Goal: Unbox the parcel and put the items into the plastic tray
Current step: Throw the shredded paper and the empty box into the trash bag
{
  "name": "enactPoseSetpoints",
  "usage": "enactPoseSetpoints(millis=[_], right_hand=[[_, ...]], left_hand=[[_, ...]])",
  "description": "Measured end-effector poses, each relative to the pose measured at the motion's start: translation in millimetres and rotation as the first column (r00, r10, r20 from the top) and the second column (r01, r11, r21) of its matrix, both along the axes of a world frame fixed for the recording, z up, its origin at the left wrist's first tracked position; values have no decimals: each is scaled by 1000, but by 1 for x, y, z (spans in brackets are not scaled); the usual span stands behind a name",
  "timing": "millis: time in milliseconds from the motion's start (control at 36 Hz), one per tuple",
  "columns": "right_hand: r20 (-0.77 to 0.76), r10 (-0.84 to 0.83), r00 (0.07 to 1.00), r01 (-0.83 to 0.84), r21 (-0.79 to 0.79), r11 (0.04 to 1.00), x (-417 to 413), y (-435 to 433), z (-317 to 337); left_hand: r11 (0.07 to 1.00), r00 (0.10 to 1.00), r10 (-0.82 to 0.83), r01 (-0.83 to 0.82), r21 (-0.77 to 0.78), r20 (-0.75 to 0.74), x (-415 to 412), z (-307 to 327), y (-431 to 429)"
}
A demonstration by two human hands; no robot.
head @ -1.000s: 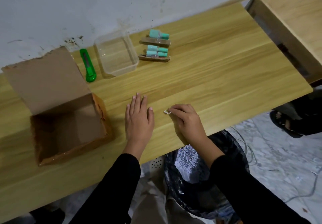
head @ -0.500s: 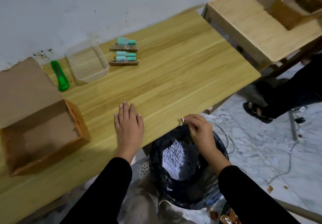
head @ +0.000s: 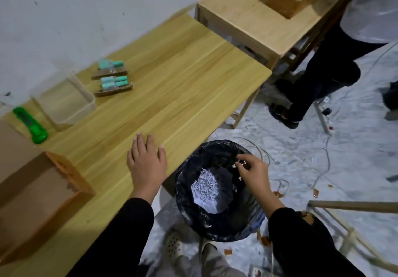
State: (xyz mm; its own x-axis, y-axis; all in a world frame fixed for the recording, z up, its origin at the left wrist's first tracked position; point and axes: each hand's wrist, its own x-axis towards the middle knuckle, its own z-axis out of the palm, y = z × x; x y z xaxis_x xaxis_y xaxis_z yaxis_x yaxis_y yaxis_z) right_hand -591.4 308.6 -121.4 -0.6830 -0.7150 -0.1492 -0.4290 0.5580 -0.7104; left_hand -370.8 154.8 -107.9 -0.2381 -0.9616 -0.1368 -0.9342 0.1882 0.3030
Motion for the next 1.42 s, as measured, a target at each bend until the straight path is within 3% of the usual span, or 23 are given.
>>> enactPoseSetpoints(millis=[194,333,556,722,861,972,1056,1194,1417], right_hand=[[11,9,1000,-8,-56,998,20,-9,36],[8,111,994,-108,-147,983,46,-46,77],[107,397,912,-360,-260,896,134,-131,122],[179,634,752,-606,-192,772,226,-168,113],[227,736,638,-743,-71,666,283,-174,90],[235,772,591,-781,-74,621,303,-170,75],[197,764,614,-768,-75,636,304,-167,70],[175,696,697,-691,-96,716,287,-160,73],[93,468,879,-452,-151,879,183,-125,97]], left_hand=[[986,994,-95,86,146,58,10,26,-15],[973,993,-42,66,222,-114,19,70,-25],[980,947,138,-173,-97,-291,103,120,-20],[848,858,404,-482,-221,-318,203,112,5],[714,660,643,-700,-9,-388,257,91,36],[697,520,690,-666,266,-505,273,76,52],[709,467,684,-609,356,-561,270,77,52],[708,428,671,-611,354,-605,252,76,39],[887,531,453,-347,305,-716,158,92,20]])
